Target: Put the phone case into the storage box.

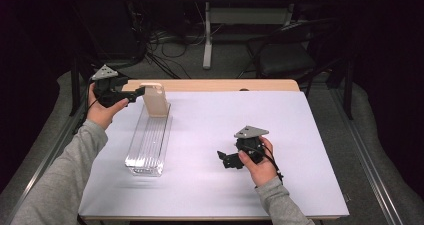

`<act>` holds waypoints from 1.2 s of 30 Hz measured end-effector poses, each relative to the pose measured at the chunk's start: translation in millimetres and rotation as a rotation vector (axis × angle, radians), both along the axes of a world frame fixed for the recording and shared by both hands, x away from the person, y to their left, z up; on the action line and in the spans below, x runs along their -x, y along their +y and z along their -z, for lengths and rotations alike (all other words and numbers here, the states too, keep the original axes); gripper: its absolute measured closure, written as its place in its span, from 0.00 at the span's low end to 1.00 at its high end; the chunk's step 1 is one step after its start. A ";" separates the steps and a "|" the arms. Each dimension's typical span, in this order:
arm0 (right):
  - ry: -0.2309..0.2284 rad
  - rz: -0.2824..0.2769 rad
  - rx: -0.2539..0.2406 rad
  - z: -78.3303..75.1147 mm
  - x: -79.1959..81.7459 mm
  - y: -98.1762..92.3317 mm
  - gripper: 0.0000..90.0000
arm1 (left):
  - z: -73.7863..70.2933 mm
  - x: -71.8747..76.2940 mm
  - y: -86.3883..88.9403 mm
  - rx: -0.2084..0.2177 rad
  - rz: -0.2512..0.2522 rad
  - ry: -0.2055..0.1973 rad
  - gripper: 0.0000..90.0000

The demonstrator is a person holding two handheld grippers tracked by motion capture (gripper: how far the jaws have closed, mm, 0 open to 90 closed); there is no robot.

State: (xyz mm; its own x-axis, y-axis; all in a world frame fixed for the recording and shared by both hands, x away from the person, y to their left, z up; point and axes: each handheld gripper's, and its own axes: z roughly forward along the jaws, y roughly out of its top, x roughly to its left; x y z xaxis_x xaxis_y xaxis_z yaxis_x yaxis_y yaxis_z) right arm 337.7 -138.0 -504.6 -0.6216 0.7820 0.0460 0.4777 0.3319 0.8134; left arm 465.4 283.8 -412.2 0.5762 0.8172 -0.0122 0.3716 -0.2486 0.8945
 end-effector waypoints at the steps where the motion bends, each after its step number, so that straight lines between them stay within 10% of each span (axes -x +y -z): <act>1: 0.000 0.001 0.001 0.1 0.0 0.0 0.00 | -0.4 0.9 -0.6 -0.009 -0.009 0.000 0.20; 36: -0.003 0.002 -0.015 -3.4 0.9 -1.5 0.00 | -19.4 27.3 -15.6 -0.006 0.077 0.046 0.01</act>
